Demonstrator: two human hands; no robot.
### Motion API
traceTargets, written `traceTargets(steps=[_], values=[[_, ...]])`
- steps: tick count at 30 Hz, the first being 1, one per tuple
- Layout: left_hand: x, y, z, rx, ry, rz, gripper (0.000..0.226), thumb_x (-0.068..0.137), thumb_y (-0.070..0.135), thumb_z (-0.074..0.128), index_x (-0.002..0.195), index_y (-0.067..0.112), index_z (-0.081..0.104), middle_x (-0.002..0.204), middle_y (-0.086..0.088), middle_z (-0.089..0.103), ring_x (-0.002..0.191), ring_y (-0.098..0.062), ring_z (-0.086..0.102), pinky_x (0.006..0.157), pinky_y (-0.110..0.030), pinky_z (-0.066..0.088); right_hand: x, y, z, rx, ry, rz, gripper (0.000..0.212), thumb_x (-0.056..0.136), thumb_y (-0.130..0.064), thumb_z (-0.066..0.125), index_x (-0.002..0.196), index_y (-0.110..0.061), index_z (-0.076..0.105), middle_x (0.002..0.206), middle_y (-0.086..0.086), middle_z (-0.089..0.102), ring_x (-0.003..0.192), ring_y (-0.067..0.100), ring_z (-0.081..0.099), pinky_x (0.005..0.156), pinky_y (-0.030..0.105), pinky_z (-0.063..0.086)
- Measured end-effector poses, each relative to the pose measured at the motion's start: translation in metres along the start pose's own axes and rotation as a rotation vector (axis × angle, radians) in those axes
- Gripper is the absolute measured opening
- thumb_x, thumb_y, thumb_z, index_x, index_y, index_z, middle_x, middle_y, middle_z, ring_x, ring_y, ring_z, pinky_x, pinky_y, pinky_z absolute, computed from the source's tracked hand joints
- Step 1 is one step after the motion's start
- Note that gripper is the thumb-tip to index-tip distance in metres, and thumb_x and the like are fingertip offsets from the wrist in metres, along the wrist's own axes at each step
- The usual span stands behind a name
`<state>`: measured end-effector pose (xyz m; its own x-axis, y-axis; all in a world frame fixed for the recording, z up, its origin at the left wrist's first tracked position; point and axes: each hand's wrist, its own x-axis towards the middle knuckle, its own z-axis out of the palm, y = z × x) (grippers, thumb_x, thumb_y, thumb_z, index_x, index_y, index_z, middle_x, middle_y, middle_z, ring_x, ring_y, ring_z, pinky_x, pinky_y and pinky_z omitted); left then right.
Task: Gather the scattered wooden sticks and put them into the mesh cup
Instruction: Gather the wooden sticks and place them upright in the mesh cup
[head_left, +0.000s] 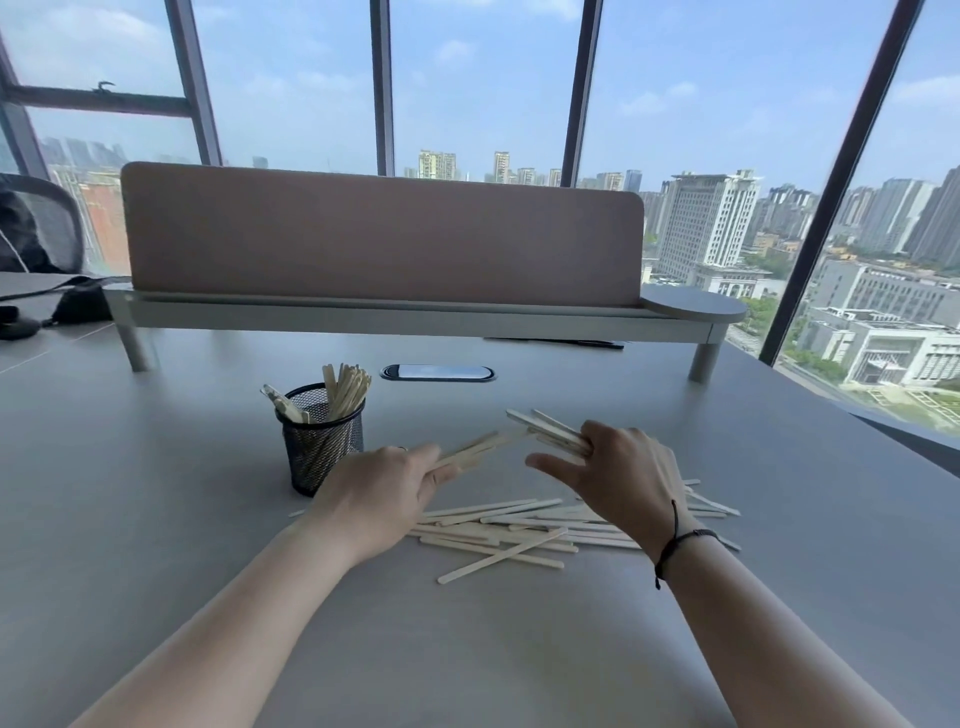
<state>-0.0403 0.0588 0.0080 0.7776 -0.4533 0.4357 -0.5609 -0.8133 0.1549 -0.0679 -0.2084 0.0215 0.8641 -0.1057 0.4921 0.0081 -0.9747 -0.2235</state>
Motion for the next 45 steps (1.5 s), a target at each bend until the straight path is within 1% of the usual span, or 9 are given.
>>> traceTargets(steps=[6, 12, 15, 18, 21, 29, 33, 37, 45], values=[[0.0, -0.003, 0.01, -0.196, 0.094, -0.046, 0.044, 0.097, 0.061, 0.029, 0.08, 0.022, 0.042, 0.052, 0.002, 0.049, 0.05, -0.024, 0.052, 0.048, -0.035, 0.04, 0.012, -0.016, -0.008, 0.101, 0.012, 0.117, 0.054, 0.091, -0.056, 0.05, 0.066, -0.008, 0.047, 0.055, 0.001, 0.053, 0.061, 0.033, 0.053, 0.051, 0.031, 0.039], [0.001, 0.006, 0.011, -0.518, 0.219, -0.081, 0.047, 0.098, 0.059, 0.033, 0.077, 0.02, 0.047, 0.051, 0.006, 0.041, 0.043, -0.012, 0.037, 0.046, -0.034, 0.031, 0.027, -0.052, -0.03, 0.644, -0.046, 0.184, 0.057, 0.094, -0.039, 0.061, 0.054, -0.021, 0.024, 0.045, -0.007, 0.023, 0.041, 0.013, 0.021, 0.045, 0.028, 0.017], [0.002, 0.01, 0.009, -0.705, 0.225, -0.126, 0.047, 0.1, 0.059, 0.035, 0.073, 0.022, 0.045, 0.051, 0.009, 0.037, 0.045, -0.007, 0.031, 0.046, -0.029, 0.027, 0.028, -0.067, -0.033, 1.026, -0.078, 0.292, 0.056, 0.093, -0.038, 0.063, 0.055, -0.023, 0.026, 0.049, 0.001, 0.024, 0.041, 0.016, 0.02, 0.046, 0.024, 0.018], [0.003, 0.023, 0.004, -1.074, 0.189, -0.251, 0.049, 0.098, 0.058, 0.038, 0.07, 0.018, 0.042, 0.052, 0.011, 0.031, 0.042, -0.01, 0.025, 0.043, -0.022, 0.023, 0.019, -0.075, -0.032, 1.391, -0.149, 0.381, 0.061, 0.097, -0.036, 0.059, 0.046, -0.024, 0.029, 0.043, -0.003, 0.024, 0.036, 0.013, 0.019, 0.04, 0.019, 0.02], [0.002, 0.037, 0.002, -1.333, 0.138, -0.321, 0.052, 0.088, 0.066, 0.041, 0.064, 0.02, 0.041, 0.056, 0.0, 0.025, 0.042, -0.013, 0.017, 0.041, -0.019, 0.02, 0.007, -0.076, -0.023, 1.551, -0.152, 0.398, 0.059, 0.098, -0.034, 0.058, 0.051, -0.024, 0.025, 0.046, -0.004, 0.019, 0.038, 0.013, 0.016, 0.039, 0.019, 0.018], [-0.003, 0.054, 0.014, -1.4, 0.186, -0.315, 0.059, 0.081, 0.06, 0.054, 0.067, 0.007, 0.032, 0.051, -0.001, 0.027, 0.043, -0.012, 0.018, 0.041, -0.021, 0.019, -0.017, -0.082, 0.005, 1.487, -0.216, 0.39, 0.061, 0.095, -0.031, 0.062, 0.044, -0.023, 0.031, 0.042, -0.002, 0.024, 0.041, 0.013, 0.019, 0.046, 0.028, 0.014], [-0.004, 0.052, 0.016, -1.351, 0.211, -0.32, 0.052, 0.087, 0.054, 0.067, 0.059, 0.024, 0.035, 0.048, 0.003, 0.027, 0.04, -0.012, 0.02, 0.042, -0.021, 0.021, -0.025, -0.086, 0.011, 1.403, -0.238, 0.334, 0.059, 0.095, -0.026, 0.064, 0.043, -0.023, 0.036, 0.041, 0.0, 0.032, 0.04, 0.017, 0.028, 0.045, 0.03, 0.024], [-0.005, 0.052, 0.017, -1.276, 0.239, -0.312, 0.05, 0.079, 0.052, 0.072, 0.055, 0.025, 0.038, 0.046, 0.004, 0.029, 0.038, -0.016, 0.023, 0.044, -0.025, 0.023, -0.026, -0.086, 0.01, 1.368, -0.241, 0.324, 0.058, 0.095, -0.023, 0.064, 0.041, -0.022, 0.042, 0.041, -0.001, 0.037, 0.039, 0.019, 0.033, 0.046, 0.031, 0.028], [-0.006, 0.055, 0.012, -1.191, 0.29, -0.329, 0.045, 0.085, 0.042, 0.066, 0.053, 0.024, 0.04, 0.045, 0.003, 0.036, 0.041, -0.018, 0.035, 0.046, -0.033, 0.038, -0.025, -0.082, 0.006, 1.388, -0.232, 0.348, 0.052, 0.094, -0.022, 0.065, 0.049, -0.012, 0.04, 0.041, 0.001, 0.035, 0.04, 0.019, 0.032, 0.046, 0.029, 0.03]])
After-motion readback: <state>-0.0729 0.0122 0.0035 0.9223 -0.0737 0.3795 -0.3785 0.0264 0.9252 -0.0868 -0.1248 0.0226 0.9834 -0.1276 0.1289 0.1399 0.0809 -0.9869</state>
